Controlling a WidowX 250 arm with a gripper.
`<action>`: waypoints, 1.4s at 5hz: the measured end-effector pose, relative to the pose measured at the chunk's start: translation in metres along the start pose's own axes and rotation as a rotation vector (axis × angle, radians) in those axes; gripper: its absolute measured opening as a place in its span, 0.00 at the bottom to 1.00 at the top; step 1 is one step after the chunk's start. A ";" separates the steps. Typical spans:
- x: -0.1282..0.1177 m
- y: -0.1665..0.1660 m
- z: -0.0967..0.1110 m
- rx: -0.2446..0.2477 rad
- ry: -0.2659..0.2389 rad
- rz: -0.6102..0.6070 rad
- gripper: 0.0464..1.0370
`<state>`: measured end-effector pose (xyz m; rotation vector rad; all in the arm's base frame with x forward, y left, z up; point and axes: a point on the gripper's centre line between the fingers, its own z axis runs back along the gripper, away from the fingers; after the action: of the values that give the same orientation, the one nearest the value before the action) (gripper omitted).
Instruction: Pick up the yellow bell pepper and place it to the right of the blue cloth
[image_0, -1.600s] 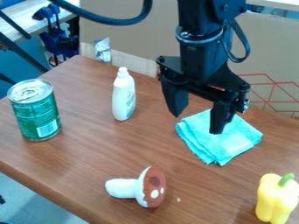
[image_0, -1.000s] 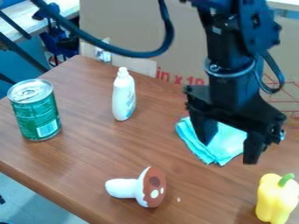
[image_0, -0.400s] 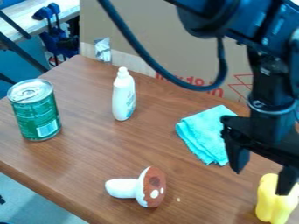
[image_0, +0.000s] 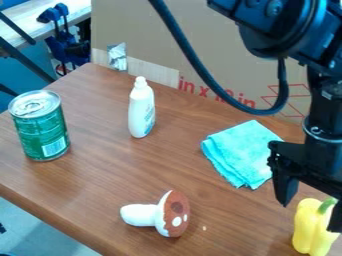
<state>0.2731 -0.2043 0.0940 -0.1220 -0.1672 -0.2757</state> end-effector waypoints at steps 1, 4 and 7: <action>0.002 -0.001 -0.004 0.010 0.011 -0.007 0.96; 0.009 0.000 -0.012 0.030 0.019 -0.013 0.68; 0.013 -0.004 -0.012 0.031 -0.009 -0.004 0.08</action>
<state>0.2858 -0.2128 0.0848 -0.0927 -0.1809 -0.2761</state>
